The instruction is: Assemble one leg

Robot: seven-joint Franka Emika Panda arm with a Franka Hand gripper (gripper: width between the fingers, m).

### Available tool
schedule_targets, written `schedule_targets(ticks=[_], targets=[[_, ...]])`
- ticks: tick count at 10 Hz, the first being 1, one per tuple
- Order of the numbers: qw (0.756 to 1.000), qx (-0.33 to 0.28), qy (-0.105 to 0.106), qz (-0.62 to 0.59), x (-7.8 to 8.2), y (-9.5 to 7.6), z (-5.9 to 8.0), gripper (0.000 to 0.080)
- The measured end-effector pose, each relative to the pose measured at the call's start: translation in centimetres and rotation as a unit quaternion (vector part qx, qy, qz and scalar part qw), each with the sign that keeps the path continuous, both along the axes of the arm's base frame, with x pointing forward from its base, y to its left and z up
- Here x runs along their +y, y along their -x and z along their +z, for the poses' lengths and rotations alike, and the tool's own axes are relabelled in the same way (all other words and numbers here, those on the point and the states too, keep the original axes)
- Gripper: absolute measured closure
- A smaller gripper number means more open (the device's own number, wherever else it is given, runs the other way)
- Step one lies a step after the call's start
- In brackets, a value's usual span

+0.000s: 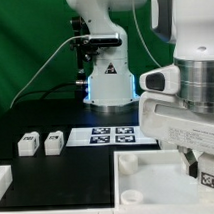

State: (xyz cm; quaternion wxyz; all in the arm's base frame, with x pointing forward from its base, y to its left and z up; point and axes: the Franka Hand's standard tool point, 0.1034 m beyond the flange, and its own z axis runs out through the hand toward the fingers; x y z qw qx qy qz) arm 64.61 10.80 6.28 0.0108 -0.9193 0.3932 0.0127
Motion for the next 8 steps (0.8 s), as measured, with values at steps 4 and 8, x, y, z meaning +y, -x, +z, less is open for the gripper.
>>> schedule_targets(ticks=[4, 8], targets=[[0.937, 0.012, 0.002, -0.348, -0.1, 1.0, 0.0, 0.0507], [0.854, 0.0, -0.019, -0.52, 0.0, 1.8, -0.1, 0.0502]])
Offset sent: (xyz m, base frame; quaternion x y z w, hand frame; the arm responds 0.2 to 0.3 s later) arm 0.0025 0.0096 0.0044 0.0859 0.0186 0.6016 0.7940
